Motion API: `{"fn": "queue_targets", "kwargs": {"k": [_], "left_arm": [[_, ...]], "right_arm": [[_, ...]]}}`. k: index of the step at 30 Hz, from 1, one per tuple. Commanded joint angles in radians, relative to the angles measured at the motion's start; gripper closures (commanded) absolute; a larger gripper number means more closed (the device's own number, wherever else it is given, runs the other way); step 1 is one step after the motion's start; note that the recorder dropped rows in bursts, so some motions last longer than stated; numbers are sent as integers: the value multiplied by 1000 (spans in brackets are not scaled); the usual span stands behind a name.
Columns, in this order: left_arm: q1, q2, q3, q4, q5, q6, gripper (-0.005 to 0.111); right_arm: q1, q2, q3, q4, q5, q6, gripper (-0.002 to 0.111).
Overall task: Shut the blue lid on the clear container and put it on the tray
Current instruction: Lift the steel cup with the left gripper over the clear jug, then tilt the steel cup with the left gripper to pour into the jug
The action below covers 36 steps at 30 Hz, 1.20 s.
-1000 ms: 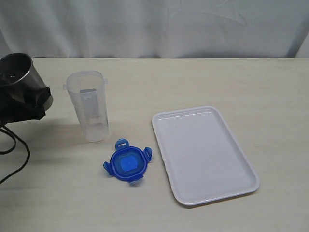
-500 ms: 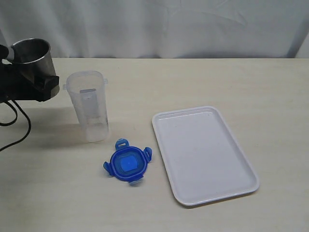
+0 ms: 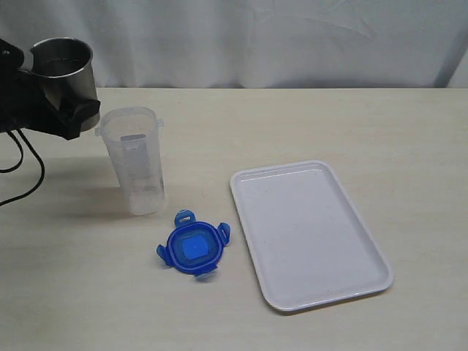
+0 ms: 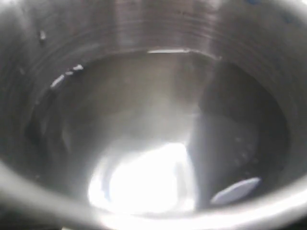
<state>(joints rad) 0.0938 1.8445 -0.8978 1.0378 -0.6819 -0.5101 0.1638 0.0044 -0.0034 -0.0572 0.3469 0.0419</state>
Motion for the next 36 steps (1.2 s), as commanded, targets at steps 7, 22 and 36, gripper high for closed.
{"fn": "queue_targets", "kwargs": {"k": [7, 22, 36], "left_arm": [[-2, -19, -34, 39, -63, 20, 107], [-2, -19, -34, 103, -102, 259, 107], [-2, -19, -36, 103, -100, 406, 107]], "right_arm": [[3, -4, 3, -2, -1, -1, 104], [3, -4, 3, -2, -1, -1, 104], [3, -4, 3, -2, -1, -1, 104]]}}
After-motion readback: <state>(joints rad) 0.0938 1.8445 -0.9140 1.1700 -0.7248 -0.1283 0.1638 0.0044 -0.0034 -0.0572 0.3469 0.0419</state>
